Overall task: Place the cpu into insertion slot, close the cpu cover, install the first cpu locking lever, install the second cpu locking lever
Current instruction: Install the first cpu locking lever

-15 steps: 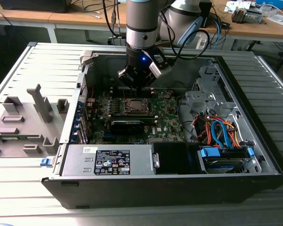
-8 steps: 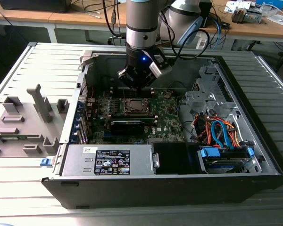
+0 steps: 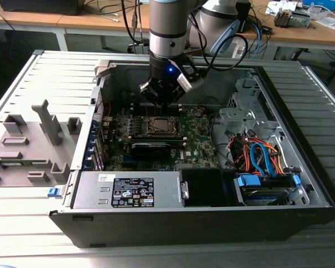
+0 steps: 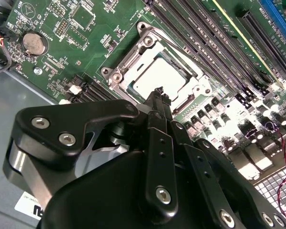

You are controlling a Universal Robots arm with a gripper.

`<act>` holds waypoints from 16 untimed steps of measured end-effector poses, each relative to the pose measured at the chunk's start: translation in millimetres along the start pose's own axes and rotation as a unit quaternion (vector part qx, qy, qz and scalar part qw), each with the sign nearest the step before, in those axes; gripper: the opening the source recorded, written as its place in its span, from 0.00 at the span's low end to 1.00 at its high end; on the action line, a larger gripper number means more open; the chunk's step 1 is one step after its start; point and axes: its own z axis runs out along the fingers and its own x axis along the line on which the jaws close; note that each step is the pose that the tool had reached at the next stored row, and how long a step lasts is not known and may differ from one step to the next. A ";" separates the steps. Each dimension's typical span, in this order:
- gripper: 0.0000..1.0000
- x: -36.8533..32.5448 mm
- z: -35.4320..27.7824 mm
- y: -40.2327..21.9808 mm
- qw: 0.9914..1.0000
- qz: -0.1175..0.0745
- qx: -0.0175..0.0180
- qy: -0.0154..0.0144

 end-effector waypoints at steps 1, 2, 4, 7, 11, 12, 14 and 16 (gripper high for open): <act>0.11 0.0 0.0 0.0 1.000 -0.001 0.000 0.000; 0.11 0.0 0.0 0.0 1.000 -0.001 0.000 0.000; 0.11 0.0 0.0 0.0 1.000 -0.003 0.000 0.000; 0.11 0.0 0.0 0.0 1.000 -0.006 0.000 0.000; 0.11 0.0 0.0 0.0 1.000 -0.010 0.000 0.000; 0.11 0.0 0.0 0.0 1.000 -0.011 0.000 0.000; 0.11 0.0 0.0 0.0 1.000 -0.012 0.000 0.000; 0.11 0.0 0.0 0.0 1.000 -0.015 0.000 -0.001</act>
